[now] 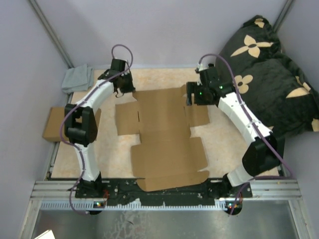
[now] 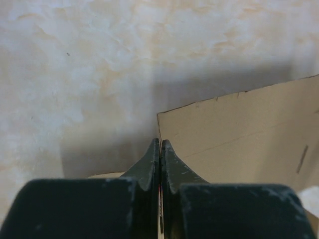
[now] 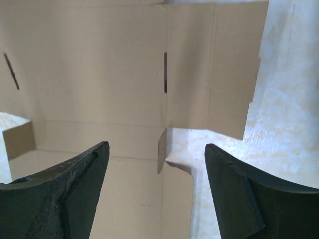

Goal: Fold the paper box

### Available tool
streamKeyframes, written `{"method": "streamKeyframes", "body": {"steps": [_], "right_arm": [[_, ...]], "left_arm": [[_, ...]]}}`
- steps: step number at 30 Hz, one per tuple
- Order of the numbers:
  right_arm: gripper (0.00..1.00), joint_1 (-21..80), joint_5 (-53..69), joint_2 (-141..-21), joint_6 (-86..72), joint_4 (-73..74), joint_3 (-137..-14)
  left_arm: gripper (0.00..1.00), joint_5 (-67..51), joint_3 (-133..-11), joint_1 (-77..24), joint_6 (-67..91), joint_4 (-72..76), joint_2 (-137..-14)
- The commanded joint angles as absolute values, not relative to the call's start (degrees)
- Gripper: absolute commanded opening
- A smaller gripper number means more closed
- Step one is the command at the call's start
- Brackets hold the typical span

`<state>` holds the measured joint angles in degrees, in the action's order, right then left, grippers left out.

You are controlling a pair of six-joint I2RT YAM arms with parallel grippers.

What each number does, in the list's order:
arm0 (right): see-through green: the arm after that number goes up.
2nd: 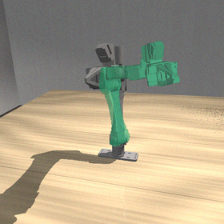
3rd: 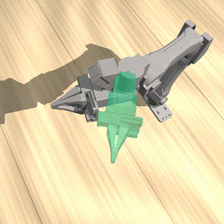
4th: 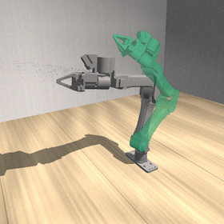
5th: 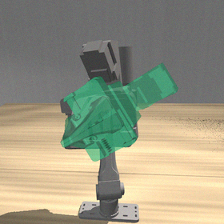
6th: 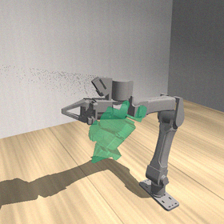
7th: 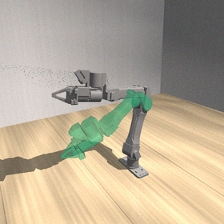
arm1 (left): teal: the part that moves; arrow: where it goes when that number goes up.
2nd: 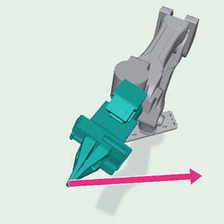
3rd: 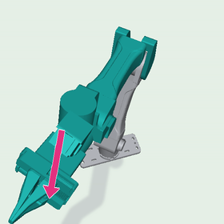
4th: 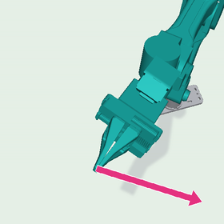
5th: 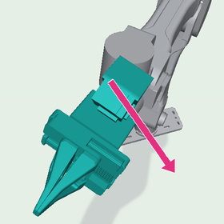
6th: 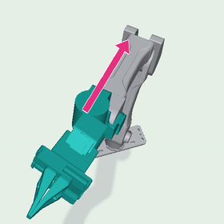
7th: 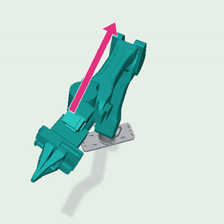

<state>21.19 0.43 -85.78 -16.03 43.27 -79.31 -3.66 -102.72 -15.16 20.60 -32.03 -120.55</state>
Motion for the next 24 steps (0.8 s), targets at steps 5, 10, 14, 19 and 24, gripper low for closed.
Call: {"method": "streamKeyframes", "body": {"steps": [5, 10, 14, 19, 24], "right_arm": [[0.78, 20.52, -0.07, -89.77, -12.56, 50.29, -91.3], [0.78, 20.5, 0.09, -89.79, -10.83, 52.78, -94.22], [0.78, 20.56, 0.17, -88.84, -9.9, 54.74, -95.54], [0.78, 20.54, -2.37, -88.55, -9.83, 57.31, -96.41], [0.77, 20.52, -5.13, -88.16, -9.72, 59.3, -96.5]], "left_arm": [[0.0, -10.73, -76.78, -16.73, 15.91, -1.57, -91.45], [0.0, -11.55, -68.76, -20.44, 9.82, 5.2, -83.08], [0.0, -10.86, -65.25, -22.78, 5.8, 6.15, -79.09], [0.0, -9.28, -59.39, -23.62, 5.2, 9.45, -73.97], [0.0, -7.92, -54.56, -23.71, 5.57, 12.91, -68.84]]}}
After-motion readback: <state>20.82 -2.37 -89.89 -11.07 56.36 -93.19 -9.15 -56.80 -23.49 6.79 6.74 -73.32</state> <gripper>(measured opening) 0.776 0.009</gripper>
